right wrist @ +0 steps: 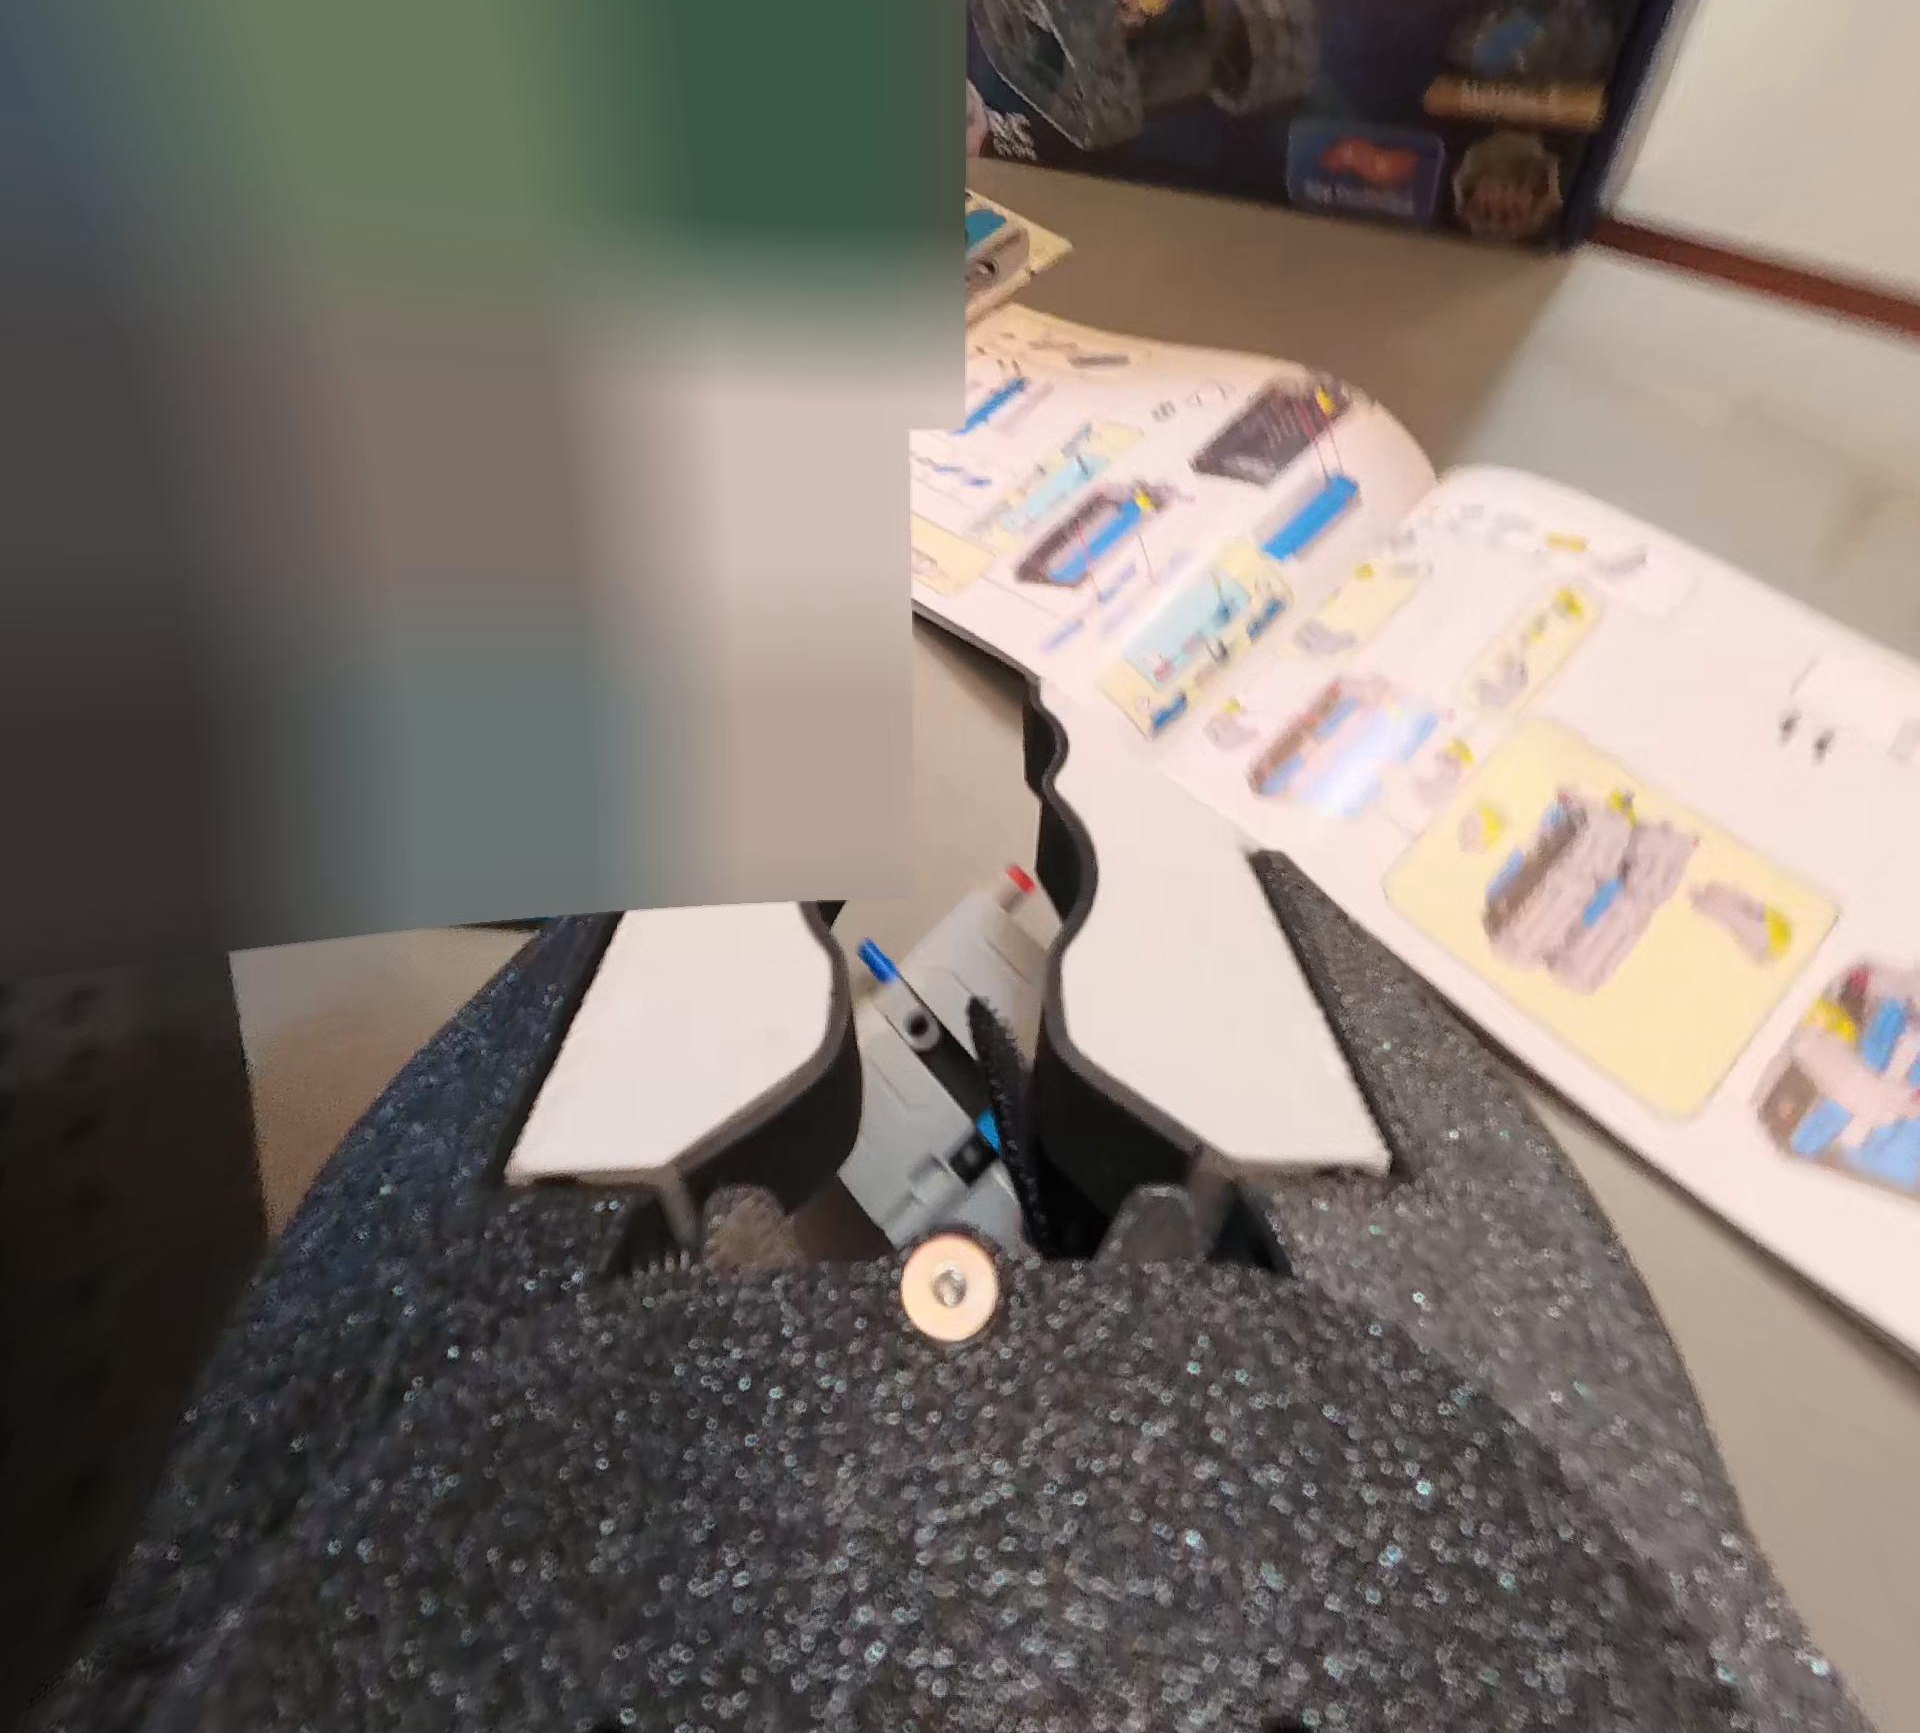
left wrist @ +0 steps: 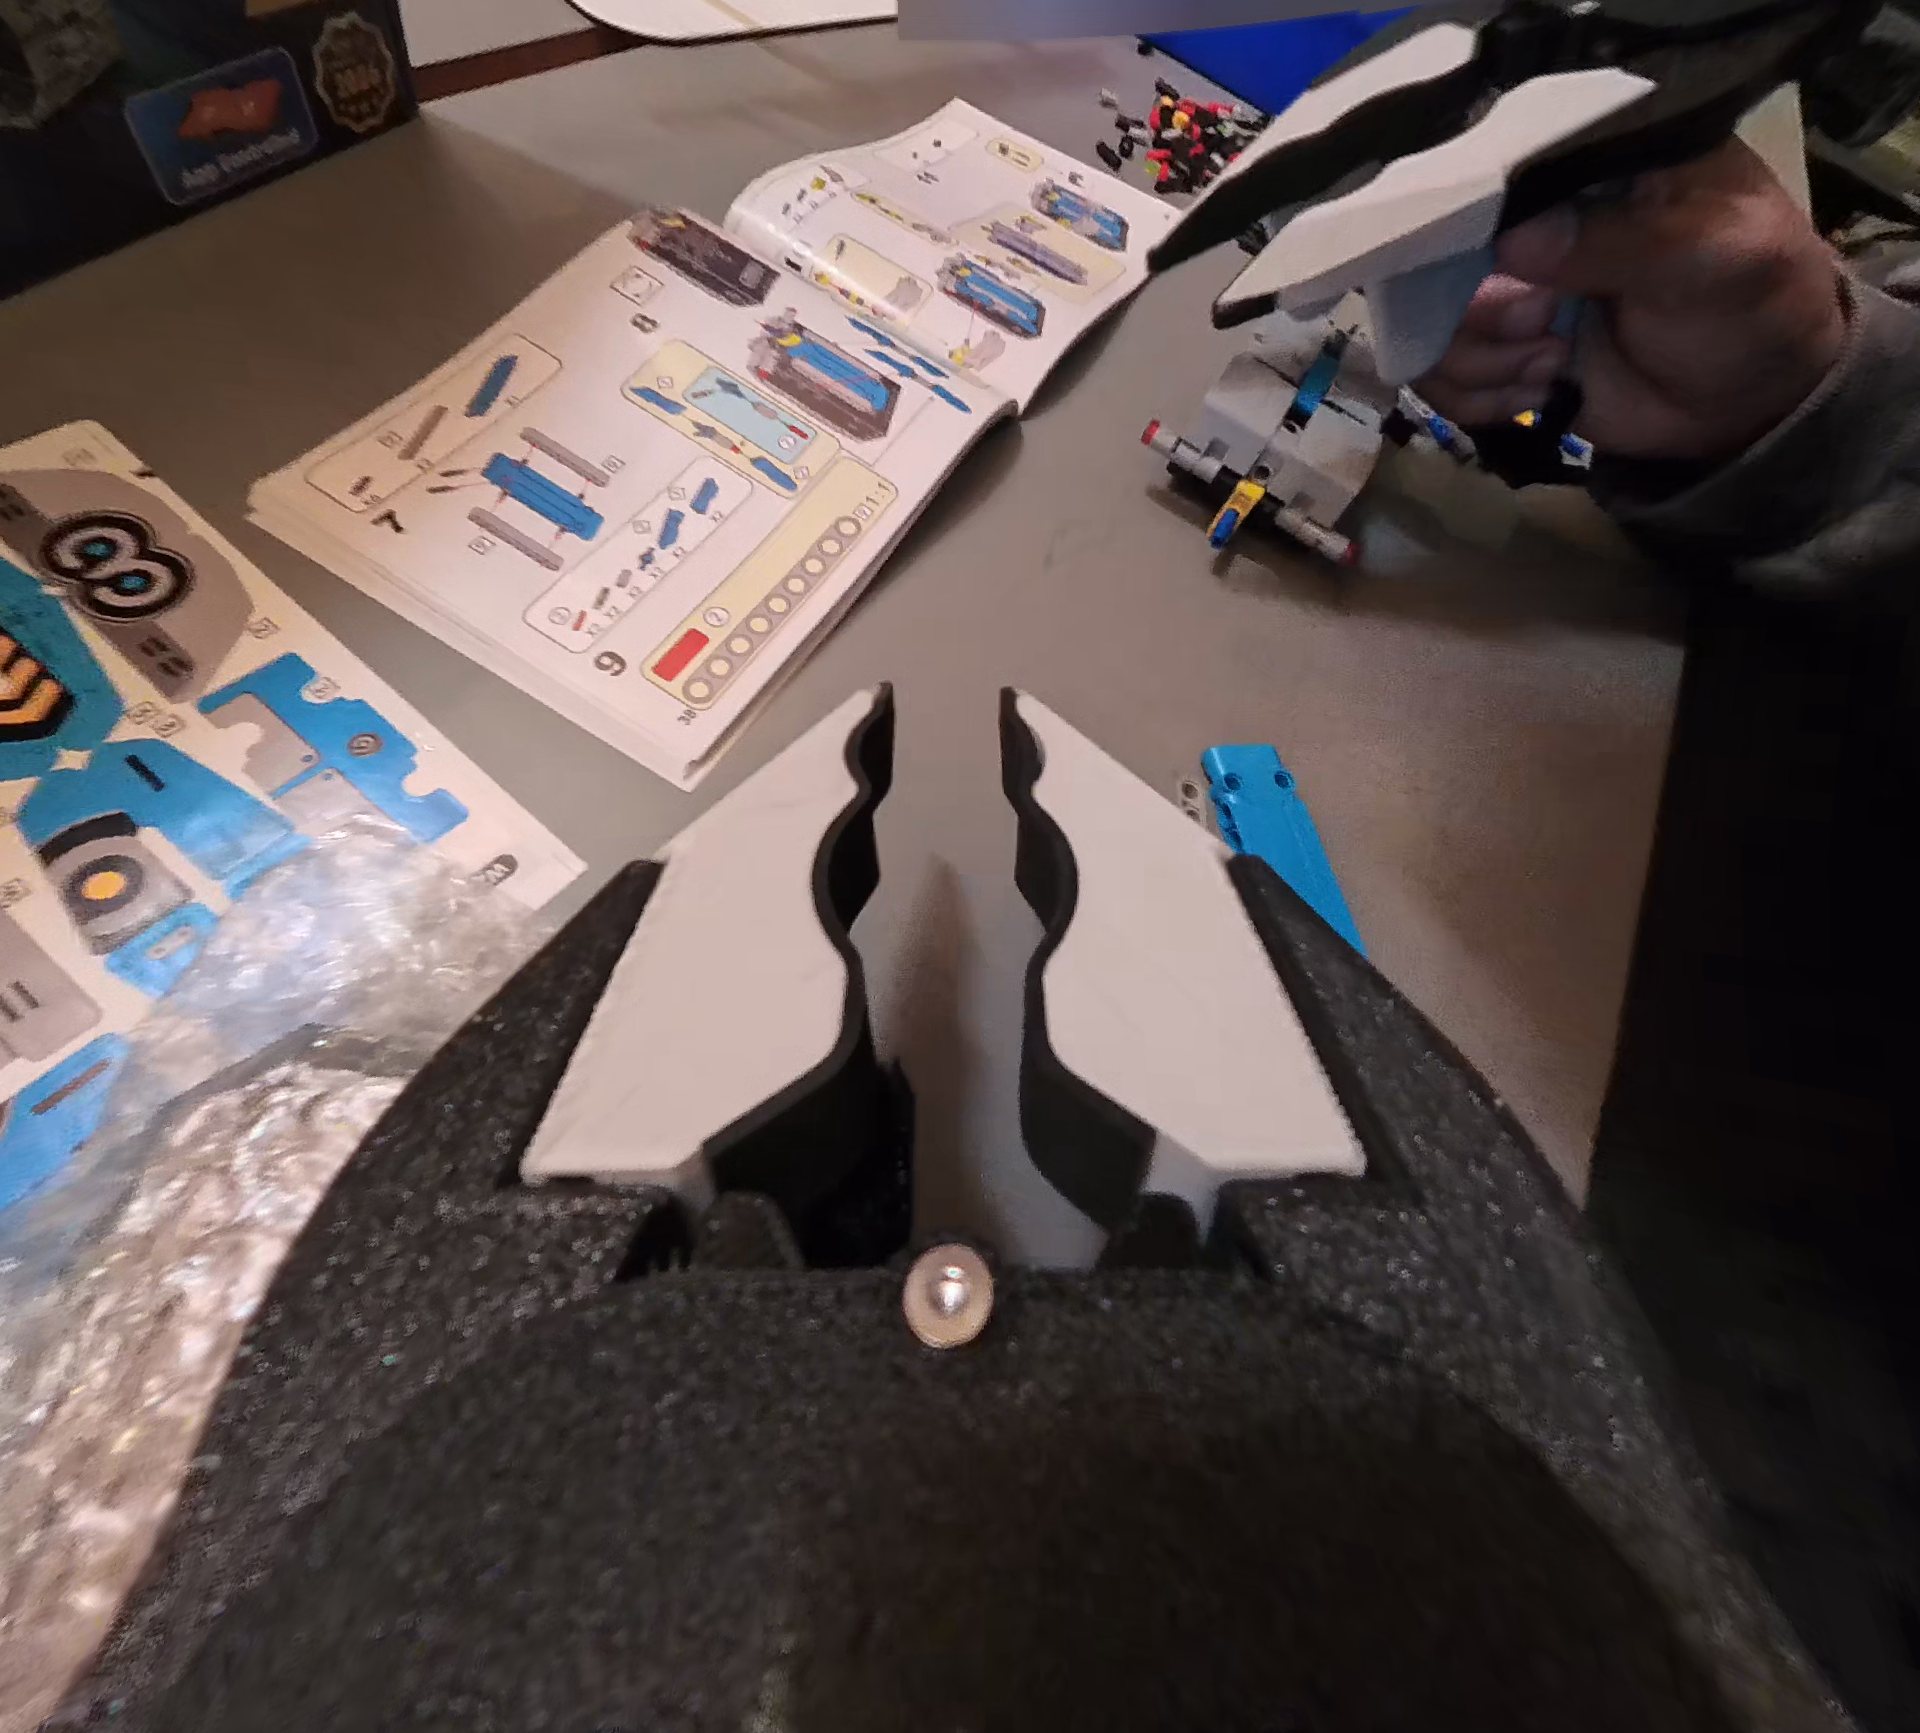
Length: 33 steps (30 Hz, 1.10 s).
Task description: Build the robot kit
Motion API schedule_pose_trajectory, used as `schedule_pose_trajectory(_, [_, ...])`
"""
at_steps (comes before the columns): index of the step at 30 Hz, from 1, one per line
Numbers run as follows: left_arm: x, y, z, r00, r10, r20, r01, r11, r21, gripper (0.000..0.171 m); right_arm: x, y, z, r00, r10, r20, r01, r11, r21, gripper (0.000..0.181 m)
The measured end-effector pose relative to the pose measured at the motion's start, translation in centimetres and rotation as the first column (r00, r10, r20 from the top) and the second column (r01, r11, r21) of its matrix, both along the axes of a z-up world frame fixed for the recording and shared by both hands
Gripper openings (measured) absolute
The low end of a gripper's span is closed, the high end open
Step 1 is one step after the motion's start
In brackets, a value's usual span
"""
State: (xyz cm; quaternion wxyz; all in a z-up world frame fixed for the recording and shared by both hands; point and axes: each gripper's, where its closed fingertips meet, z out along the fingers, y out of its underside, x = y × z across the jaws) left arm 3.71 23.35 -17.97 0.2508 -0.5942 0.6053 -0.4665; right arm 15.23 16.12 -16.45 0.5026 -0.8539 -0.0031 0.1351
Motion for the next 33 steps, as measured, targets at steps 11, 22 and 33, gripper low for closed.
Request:
schedule_pose_trajectory(11, [-2.2, -3.7, 1.0, 0.992, -0.078, -0.104, 0.092, 0.986, 0.14, 0.028, -3.9, 1.0, 1.5, 0.973, 0.138, 0.186, -0.151, 0.987, 0.061, 0.022])
schedule_pose_trajectory(22, [-6.0, -11.2, -1.9, 0.919, 0.201, -0.339, -0.075, 0.934, 0.349, 0.039, -6.6, -0.8, 2.9, 0.972, 0.2, 0.121, -0.219, 0.96, 0.173, 0.02])
schedule_pose_trajectory(33, [-5.0, -10.7, -5.2, 0.834, 0.367, -0.412, -0.22, 0.906, 0.362, 0.023, -10.9, -5.0, 0.0, 0.959, 0.275, -0.07, -0.27, 0.96, 0.073, 0.036])
